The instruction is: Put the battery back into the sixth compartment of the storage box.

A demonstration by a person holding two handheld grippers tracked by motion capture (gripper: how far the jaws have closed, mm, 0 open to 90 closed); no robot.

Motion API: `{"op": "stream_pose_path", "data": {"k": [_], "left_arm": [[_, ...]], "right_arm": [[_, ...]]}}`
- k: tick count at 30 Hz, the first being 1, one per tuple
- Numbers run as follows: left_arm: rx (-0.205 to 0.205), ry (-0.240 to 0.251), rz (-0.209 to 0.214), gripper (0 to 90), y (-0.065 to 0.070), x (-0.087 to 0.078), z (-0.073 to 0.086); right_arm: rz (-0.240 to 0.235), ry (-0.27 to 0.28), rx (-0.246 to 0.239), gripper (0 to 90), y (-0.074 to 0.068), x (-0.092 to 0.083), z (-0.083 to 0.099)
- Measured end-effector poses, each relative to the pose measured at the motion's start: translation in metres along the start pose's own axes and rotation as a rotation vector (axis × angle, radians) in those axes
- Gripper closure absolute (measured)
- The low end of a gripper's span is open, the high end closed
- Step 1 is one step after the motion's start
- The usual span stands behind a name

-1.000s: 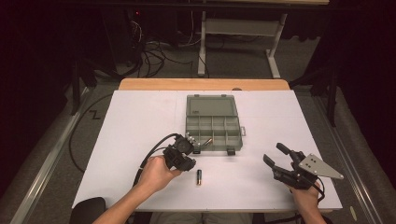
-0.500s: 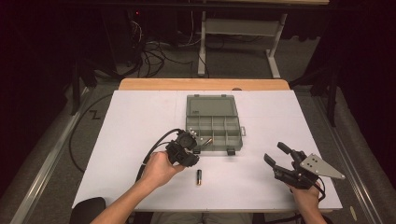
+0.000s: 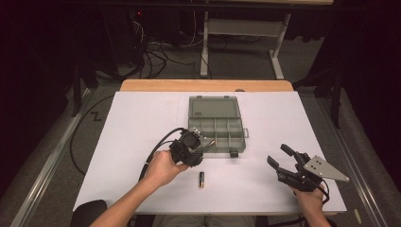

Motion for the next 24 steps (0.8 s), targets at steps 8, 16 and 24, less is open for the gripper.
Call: {"op": "stream_pose_path", "data": {"k": [8, 16, 24], "left_arm": [[0.009, -0.001, -0.002, 75.7, 0.001, 0.0, -0.005], [0.006, 0.01, 0.015, 75.6, 0.001, -0.001, -0.013], [0.007, -0.001, 0.011, 75.6, -0.001, 0.002, -0.021]], "right_arm": [[-0.003, -0.002, -0.005, 34.6, -0.001, 0.0, 0.0], [-0.004, 0.002, -0.004, 34.6, -0.001, 0.0, 0.0], [-0.005, 0.003, -0.001, 34.6, -0.001, 0.0, 0.0]]}}
Point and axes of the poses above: each handheld gripper's, and its own axes: x roughly forward along the jaws, z roughly out of its underside, y roughly to its right, the point moved 5 cm from there along x, roughly forward along the jaws
